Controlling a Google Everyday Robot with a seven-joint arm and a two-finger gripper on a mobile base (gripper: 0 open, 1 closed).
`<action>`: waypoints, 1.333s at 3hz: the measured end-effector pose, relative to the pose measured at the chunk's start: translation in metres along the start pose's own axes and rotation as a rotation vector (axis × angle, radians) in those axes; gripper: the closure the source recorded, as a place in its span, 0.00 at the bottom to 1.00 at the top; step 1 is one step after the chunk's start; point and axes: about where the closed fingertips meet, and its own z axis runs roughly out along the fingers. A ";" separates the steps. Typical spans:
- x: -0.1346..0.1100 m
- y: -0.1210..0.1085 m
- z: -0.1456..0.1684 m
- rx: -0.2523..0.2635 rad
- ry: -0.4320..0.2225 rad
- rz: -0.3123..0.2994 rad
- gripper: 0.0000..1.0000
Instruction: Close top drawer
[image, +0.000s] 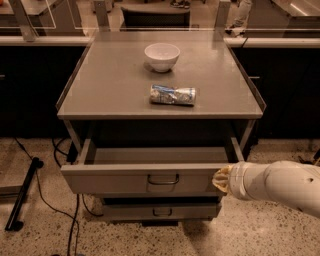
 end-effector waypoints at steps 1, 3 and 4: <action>0.000 -0.015 0.006 0.058 0.001 -0.055 1.00; -0.003 -0.049 0.030 0.169 -0.040 -0.114 1.00; -0.005 -0.063 0.047 0.199 -0.063 -0.117 1.00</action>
Offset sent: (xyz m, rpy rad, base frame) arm 0.0591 -0.0016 0.0047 -0.0587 -0.2293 0.0522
